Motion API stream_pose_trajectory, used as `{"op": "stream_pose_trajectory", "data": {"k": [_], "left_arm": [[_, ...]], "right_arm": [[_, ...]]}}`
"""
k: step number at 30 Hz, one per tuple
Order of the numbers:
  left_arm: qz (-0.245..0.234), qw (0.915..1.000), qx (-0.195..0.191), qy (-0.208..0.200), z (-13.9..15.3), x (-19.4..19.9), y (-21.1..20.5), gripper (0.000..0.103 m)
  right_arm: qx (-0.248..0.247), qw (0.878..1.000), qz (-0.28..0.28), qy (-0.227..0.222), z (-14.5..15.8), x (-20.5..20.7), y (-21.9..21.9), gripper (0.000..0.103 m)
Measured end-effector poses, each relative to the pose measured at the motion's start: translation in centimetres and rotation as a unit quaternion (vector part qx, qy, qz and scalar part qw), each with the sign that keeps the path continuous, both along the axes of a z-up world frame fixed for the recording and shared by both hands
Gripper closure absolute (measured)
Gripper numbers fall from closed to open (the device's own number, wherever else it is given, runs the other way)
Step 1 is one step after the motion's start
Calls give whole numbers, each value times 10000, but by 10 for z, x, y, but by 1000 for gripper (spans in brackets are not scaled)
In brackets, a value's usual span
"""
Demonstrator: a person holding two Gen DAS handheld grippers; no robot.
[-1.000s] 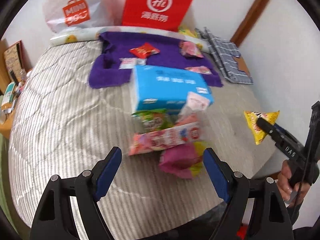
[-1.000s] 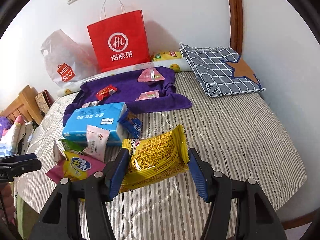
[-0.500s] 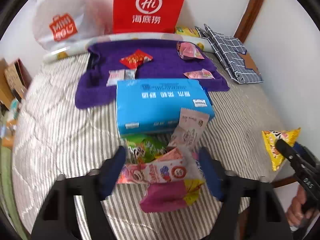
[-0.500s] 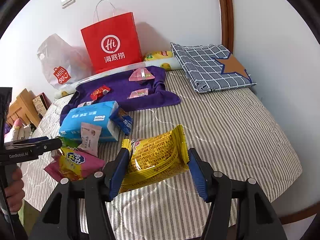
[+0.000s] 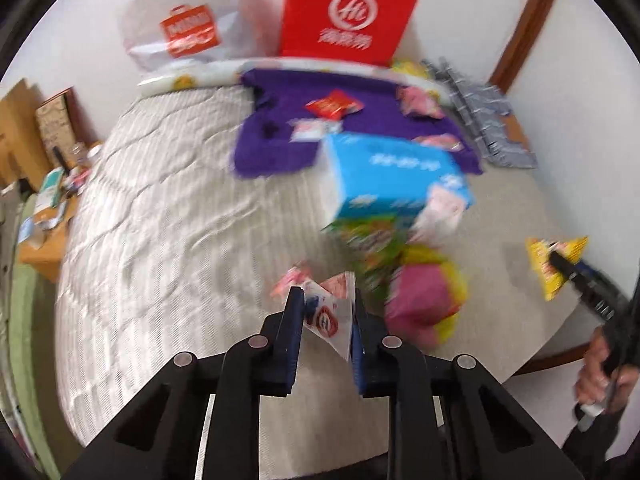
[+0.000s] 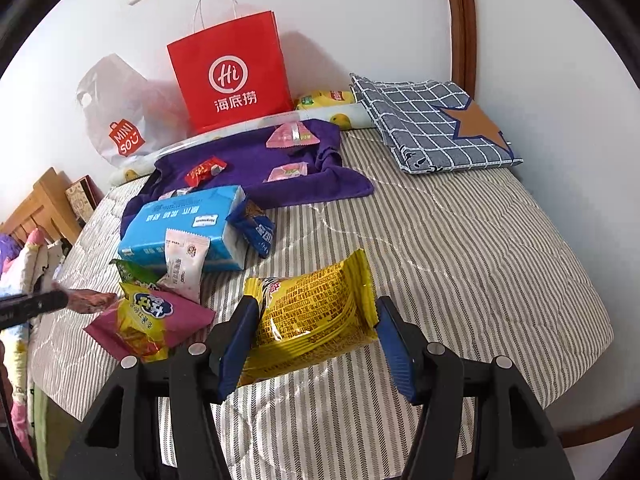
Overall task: Organize snacks
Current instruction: 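Grasp the pink Lotso stick package with the left tool while the right tool holds the yellow bag, then carry the yellow bag and Lotso package over the purple towel with both tools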
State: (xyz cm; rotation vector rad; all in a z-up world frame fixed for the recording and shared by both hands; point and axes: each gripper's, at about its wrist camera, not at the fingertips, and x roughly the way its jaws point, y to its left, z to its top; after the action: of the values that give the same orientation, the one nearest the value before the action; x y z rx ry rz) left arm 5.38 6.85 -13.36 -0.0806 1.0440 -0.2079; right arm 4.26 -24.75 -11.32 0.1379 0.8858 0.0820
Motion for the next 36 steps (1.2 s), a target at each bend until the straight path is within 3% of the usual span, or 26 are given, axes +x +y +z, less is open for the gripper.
{"op": "stream_pose_trajectory", "data": {"k": [3, 7, 13, 19, 21, 23, 24, 25, 29, 36], "left_arm": [[160, 9995, 155, 242, -18, -7, 14, 78], [332, 9983, 312, 374, -32, -13, 27, 48], [196, 9988, 363, 267, -37, -13, 20, 41], [-193, 9975, 291, 612, -62, -14, -1, 41], [-249, 9975, 421, 506, -67, -17, -9, 42], [-361, 9969, 579, 392, -67, -21, -17, 53], [-379, 9966, 657, 328, -67, -21, -19, 71], [-382, 9960, 747, 314, -66, -20, -21, 82], [-335, 9979, 431, 347, -61, -6, -14, 83], [-26, 9993, 312, 189, -50, 36, 6, 83]], "right_arm": [[-65, 10000, 9, 37, -1, 1, 3, 45], [-60, 9999, 18, -87, 3, -5, 6, 45], [-65, 10000, 3, -76, 1, -7, 7, 45], [-27, 10000, -39, 9, -7, -5, 4, 45], [-20, 10000, -21, 51, -10, -4, 5, 45], [-29, 10000, -11, 75, -12, -3, 6, 45], [-28, 9999, 1, 105, -14, -1, 7, 45], [-24, 9999, 5, 126, -15, 1, 8, 45], [-17, 9998, 38, 196, -20, 9, 12, 45], [0, 9998, 18, 220, -22, 31, 17, 45]]}}
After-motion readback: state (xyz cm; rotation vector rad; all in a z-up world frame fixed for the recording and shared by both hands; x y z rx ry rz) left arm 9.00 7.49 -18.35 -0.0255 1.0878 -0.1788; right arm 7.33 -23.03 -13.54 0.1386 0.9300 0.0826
